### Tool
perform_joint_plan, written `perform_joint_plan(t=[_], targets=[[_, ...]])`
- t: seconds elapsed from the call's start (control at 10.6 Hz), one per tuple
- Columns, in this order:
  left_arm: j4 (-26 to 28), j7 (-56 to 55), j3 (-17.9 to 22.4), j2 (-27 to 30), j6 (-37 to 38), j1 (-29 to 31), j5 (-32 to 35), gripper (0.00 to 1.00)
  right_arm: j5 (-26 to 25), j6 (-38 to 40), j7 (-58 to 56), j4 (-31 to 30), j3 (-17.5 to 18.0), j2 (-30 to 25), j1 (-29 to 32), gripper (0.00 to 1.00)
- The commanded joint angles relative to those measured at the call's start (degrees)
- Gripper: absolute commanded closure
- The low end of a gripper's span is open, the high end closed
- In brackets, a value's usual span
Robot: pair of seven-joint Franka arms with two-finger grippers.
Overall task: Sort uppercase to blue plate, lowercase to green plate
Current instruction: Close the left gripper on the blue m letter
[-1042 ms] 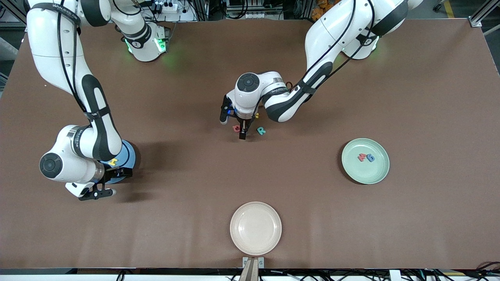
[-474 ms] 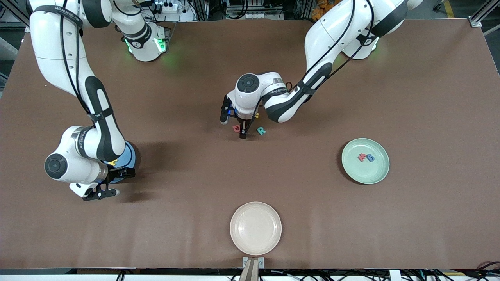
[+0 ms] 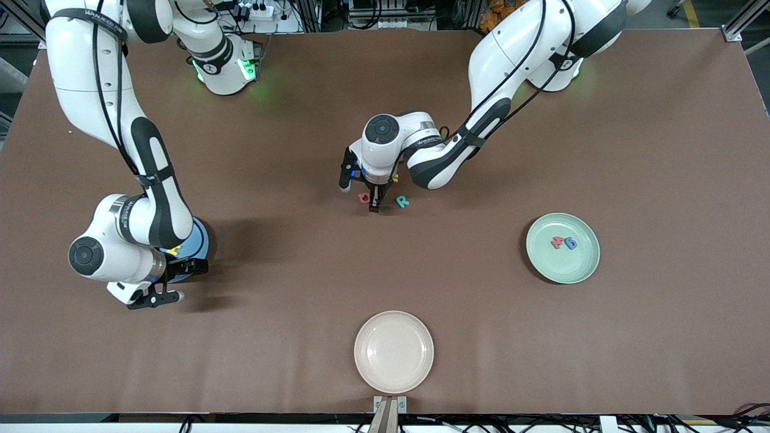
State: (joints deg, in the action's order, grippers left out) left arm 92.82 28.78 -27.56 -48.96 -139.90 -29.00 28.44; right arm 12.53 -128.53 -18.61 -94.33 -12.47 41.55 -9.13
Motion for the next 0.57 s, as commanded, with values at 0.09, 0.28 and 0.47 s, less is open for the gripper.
perform_joint_plan(t=[0.09, 0.28, 0.47], targets=[[-1.15, -2.59, 0.23, -0.69, 0.24, -0.44, 0.65, 0.96, 1.27, -0.59, -0.19, -0.33, 0.07, -0.07, 0.07, 0.0], [-1.15, -2.59, 0.49, 0.09, 2.94, -0.18, 1.36, 1.0, 1.27, -0.59, -0.19, -0.33, 0.07, -0.07, 0.07, 0.0], [-1.5, -2.32, 0.49, 3.16, 7.17, 0.7, 0.66, 1.0, 1.27, -0.59, -0.19, -0.33, 0.07, -0.07, 0.07, 0.0]])
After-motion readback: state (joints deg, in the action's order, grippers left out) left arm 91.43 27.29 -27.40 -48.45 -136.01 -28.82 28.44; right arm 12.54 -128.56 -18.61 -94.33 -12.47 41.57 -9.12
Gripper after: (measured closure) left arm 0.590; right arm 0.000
